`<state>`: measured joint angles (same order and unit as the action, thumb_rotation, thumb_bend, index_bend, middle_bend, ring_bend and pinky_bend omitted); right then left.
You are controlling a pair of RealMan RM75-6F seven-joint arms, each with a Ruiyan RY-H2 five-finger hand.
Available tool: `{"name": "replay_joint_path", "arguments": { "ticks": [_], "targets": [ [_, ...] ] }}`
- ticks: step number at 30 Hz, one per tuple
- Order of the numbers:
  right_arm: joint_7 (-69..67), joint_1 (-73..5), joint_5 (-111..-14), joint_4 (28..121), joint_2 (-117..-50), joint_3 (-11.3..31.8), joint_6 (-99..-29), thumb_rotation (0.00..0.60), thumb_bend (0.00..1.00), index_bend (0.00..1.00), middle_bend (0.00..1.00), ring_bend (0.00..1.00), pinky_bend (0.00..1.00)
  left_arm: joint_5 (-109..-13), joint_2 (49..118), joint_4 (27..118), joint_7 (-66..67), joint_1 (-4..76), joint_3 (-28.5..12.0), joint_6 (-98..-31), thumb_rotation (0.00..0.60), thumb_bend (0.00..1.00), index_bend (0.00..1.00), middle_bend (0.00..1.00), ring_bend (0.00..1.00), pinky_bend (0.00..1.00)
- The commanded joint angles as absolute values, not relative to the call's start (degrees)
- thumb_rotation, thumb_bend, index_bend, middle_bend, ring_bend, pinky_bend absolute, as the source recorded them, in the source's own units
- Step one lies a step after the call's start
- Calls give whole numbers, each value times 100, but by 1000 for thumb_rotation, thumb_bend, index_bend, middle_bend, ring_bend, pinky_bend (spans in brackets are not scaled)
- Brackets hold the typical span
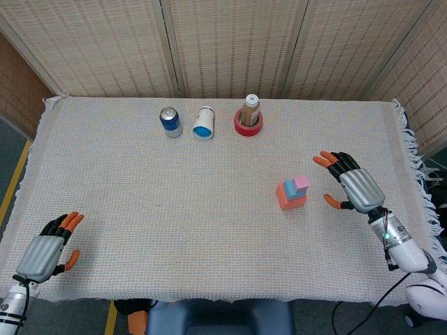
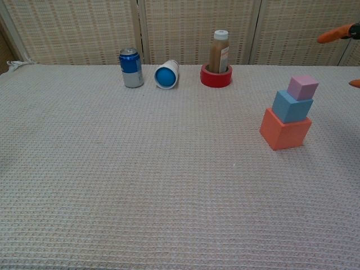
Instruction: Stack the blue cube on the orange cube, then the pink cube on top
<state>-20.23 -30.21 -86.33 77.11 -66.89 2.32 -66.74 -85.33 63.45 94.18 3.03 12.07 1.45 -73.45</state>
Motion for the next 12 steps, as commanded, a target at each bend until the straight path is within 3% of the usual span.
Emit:
{"name": "replay_joint_path", "arguments": {
  "ticks": [1,7,12],
  "targets": [
    [-1586,-2207,-8722,8034,-6608,-39,-7647,600,242,75,5,0,0,-8578,6342,9417,275,1193,148,-7394,600,459,0,0,0,114],
    [-340,-950,-8854,8502,-6659,-511,-9006,600,235,0,0,0,0,-8811,6464,9238,274,1127,106,-7736,600,458,0,0,0,114],
    [464,-632,-9115,8984,-6527,-680,-9272,600,232,0,0,0,0,-9015,6516,9148,192,1119,144,-7848,600,458,0,0,0,114]
  ]
}}
